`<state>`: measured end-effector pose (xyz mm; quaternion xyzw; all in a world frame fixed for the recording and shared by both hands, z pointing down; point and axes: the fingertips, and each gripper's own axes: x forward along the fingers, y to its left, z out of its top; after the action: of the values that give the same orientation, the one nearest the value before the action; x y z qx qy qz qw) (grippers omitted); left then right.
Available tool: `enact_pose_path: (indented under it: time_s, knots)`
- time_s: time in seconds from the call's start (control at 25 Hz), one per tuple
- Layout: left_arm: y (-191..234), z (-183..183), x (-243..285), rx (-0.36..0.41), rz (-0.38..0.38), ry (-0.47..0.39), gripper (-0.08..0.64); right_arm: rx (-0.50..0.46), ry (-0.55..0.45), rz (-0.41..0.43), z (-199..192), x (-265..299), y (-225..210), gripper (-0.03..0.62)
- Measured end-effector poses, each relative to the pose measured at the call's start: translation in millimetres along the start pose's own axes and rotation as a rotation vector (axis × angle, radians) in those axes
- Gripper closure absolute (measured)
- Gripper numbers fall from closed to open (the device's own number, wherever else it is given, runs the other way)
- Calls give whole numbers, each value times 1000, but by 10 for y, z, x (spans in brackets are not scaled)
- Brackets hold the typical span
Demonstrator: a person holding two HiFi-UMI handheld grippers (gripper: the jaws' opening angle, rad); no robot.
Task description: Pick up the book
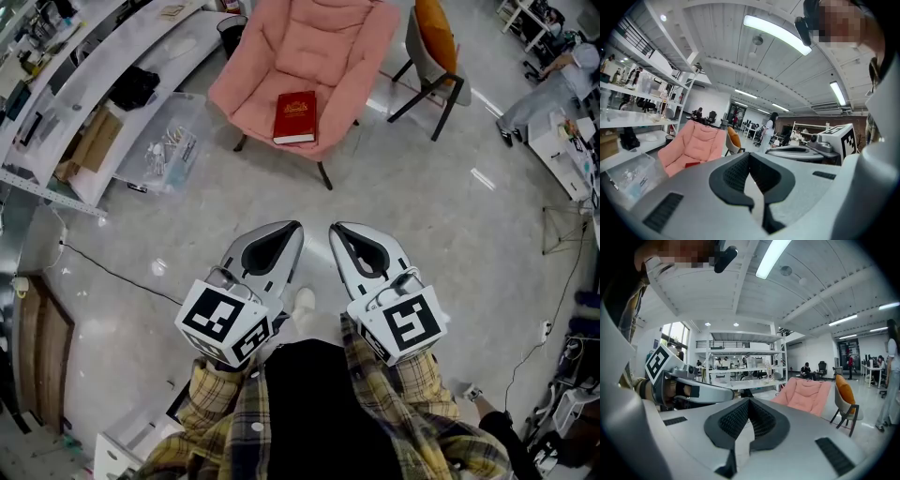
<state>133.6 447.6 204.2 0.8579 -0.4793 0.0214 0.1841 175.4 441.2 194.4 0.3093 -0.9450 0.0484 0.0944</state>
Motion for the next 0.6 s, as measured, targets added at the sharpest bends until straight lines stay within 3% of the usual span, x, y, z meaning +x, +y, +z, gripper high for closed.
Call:
enact_pose_path:
  time_s: [0.32,0.6]
  knots:
    - [361,16,4,-13,0,3,555,12,8,6,-19,342,50,577]
    - [992,202,141,-17,-15,19,555,6,23,3,117,1023,-26,577]
